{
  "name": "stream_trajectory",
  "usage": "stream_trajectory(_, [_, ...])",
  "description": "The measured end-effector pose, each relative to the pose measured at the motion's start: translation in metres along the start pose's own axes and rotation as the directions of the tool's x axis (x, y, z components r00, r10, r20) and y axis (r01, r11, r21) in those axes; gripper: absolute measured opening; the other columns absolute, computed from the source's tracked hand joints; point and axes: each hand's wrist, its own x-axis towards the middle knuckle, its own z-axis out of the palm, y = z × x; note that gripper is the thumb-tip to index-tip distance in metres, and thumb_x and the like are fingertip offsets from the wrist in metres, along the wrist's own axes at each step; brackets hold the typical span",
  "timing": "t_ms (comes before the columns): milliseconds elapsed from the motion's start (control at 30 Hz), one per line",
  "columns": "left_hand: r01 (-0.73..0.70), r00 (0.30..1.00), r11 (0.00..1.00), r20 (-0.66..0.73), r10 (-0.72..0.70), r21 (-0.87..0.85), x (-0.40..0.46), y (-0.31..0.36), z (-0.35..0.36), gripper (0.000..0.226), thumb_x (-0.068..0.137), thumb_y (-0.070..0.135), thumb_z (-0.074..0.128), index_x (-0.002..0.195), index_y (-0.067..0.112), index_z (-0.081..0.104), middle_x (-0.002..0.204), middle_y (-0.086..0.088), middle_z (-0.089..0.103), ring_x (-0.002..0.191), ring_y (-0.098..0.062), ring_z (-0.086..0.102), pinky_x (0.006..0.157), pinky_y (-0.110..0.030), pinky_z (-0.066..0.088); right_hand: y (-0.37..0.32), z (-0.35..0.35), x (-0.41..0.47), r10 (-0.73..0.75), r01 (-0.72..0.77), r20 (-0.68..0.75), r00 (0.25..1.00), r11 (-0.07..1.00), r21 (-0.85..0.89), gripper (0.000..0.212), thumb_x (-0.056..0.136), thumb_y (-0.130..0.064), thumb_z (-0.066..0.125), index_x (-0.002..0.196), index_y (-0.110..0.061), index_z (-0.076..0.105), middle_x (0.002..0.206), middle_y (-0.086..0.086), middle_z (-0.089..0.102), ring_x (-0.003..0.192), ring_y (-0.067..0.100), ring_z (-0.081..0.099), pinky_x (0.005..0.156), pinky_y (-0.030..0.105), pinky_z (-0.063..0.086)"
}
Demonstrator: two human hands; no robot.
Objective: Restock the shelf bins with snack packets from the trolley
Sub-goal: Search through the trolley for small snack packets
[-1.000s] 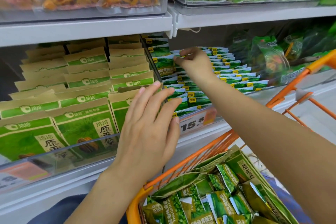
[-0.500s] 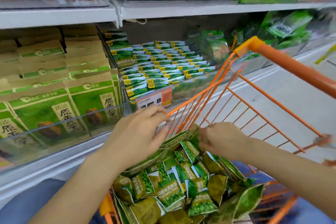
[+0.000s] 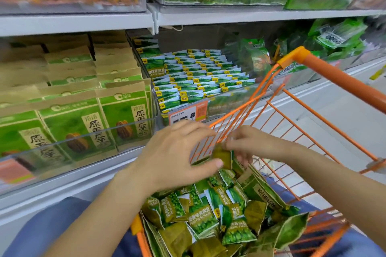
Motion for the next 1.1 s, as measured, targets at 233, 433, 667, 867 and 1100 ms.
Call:
stream_trajectory(233, [0.106,0.862,0.925,-0.43,-0.268,-0.364,0.004,0.003,-0.009,0.029,0.08,0.039,0.068,0.097,0.018,0.076,0.078,0.022,0.067,0.066,0.004,0.063,0.062,-0.015,0.052,-0.061,0.004,-0.019,-0.133,0.172,-0.11,0.985,0.718,0.674,0.048,0.082,-0.051,0.054,0.052,-0.015,0.059,0.045,0.004,0.047,0.034,0.015,0.039,0.045,0.025,0.031])
stream_trajectory(433, [0.235,0.791,0.578,-0.192,-0.581,-0.781,0.014,0.002,-0.024,0.004,0.088,0.013,0.064,0.091,0.009,0.064,0.051,0.021,0.056,0.054,0.008,0.056,0.055,-0.007,0.042,-0.071,0.019,-0.002,-0.215,0.445,-0.526,0.823,0.82,0.36,0.038,0.068,-0.054,0.073,0.075,-0.024,0.05,0.07,-0.015,0.046,0.06,-0.001,0.049,0.057,0.01,0.037])
stream_trajectory(667, [0.295,0.79,0.552,-0.126,-0.6,-0.78,0.015,0.001,-0.021,0.019,0.073,0.028,0.077,0.073,0.022,0.058,0.059,0.026,0.036,0.052,0.004,0.052,0.055,-0.006,0.04,-0.075,0.027,-0.001,-0.28,0.557,-0.599,0.75,0.755,0.345,0.044,0.071,-0.033,0.068,0.057,-0.017,0.03,0.055,-0.015,0.02,0.051,0.005,0.021,0.048,0.016,0.02])
stream_trajectory(867, [0.225,0.752,0.575,-0.235,-0.616,-0.786,0.014,-0.004,-0.027,0.021,0.072,0.015,0.079,0.087,0.026,0.068,0.075,0.013,0.073,0.066,0.008,0.063,0.065,-0.01,0.048,-0.079,0.015,0.001,-0.318,0.495,-0.444,0.838,0.785,0.373,0.033,0.075,-0.028,0.066,0.046,-0.022,0.052,0.046,-0.013,0.032,0.048,0.002,0.037,0.058,0.016,0.042])
stream_trajectory(1100, [0.27,0.747,0.853,-0.462,-0.478,-0.446,0.005,-0.015,-0.036,0.022,0.083,0.023,0.074,0.104,0.029,0.07,0.083,0.023,0.07,0.083,0.005,0.063,0.071,-0.008,0.047,-0.092,0.0,0.019,-0.356,0.498,-0.404,0.843,0.801,0.333,0.043,0.075,-0.027,0.069,0.048,-0.009,0.042,0.053,0.008,0.024,0.06,0.025,0.044,0.061,0.024,0.051])
